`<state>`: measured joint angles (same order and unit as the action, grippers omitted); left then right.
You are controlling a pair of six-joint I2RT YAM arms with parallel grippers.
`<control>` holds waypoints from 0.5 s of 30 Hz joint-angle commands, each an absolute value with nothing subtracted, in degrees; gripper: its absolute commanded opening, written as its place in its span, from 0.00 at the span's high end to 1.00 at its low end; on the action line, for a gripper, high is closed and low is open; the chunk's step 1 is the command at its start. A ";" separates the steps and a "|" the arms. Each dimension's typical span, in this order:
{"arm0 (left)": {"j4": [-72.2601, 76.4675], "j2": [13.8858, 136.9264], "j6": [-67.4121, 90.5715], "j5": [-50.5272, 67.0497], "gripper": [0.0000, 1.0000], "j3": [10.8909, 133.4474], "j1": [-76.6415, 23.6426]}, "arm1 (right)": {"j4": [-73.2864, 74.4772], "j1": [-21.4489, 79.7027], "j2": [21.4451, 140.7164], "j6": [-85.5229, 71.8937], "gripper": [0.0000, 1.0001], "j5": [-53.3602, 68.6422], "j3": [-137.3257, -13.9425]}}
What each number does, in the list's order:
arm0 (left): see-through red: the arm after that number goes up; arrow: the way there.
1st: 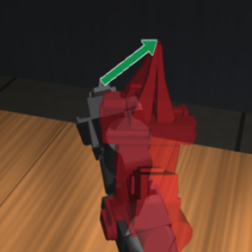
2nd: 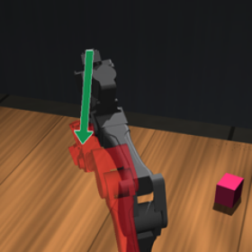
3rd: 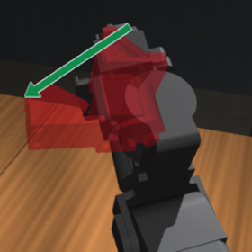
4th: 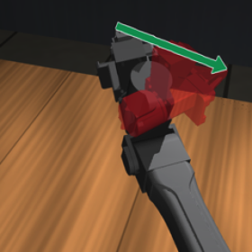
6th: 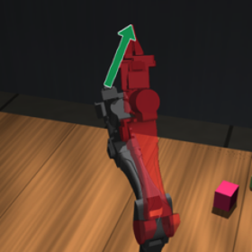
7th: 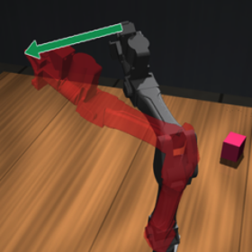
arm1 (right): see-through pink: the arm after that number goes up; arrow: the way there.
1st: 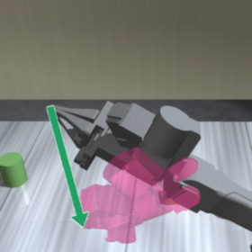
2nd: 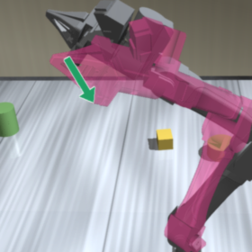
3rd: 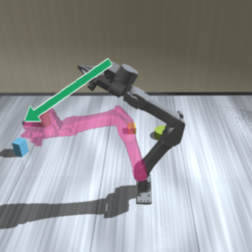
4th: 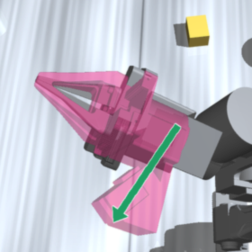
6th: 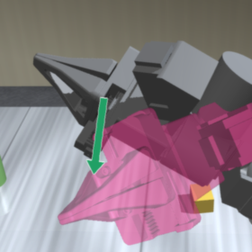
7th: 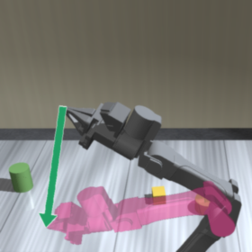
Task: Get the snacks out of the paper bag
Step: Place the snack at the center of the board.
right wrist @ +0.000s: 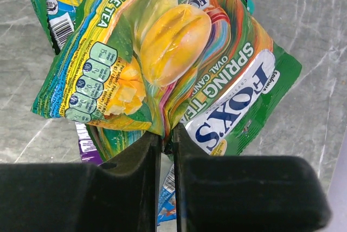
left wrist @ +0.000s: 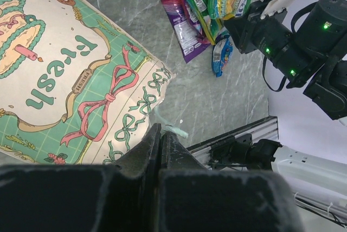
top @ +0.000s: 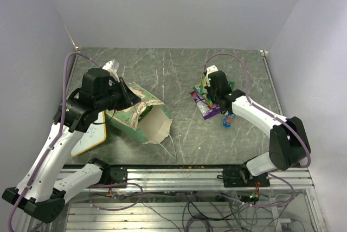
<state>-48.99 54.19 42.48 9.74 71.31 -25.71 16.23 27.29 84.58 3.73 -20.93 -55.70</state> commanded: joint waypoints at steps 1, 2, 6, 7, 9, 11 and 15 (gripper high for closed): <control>-46.00 53.62 42.79 11.86 0.93 70.05 -25.82 | 16.61 27.24 83.60 3.90 0.89 -17.49 -56.39; -46.16 53.80 42.80 12.13 0.93 70.24 -25.83 | 16.92 27.25 83.44 4.07 0.85 -17.56 -56.66; -47.31 53.39 42.53 11.87 0.93 71.06 -25.84 | 17.99 27.24 82.29 3.85 0.72 -17.39 -56.99; -47.35 53.17 42.50 11.56 0.93 70.77 -25.84 | 18.13 27.25 81.81 3.72 0.70 -17.01 -57.03; -47.04 52.84 42.80 11.58 0.93 69.85 -25.84 | 18.06 27.25 80.51 3.14 0.64 -16.22 -56.96; -46.10 52.82 43.50 12.55 0.93 69.02 -25.82 | 17.63 27.22 79.34 2.75 0.56 -15.49 -57.03; -44.67 53.29 44.43 14.16 0.93 69.13 -25.83 | 18.05 27.24 78.37 3.16 0.45 -14.50 -56.95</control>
<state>-47.97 53.47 43.31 11.31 69.45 -25.71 17.87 27.33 80.23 3.51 -16.16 -55.83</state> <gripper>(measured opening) 0.081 0.510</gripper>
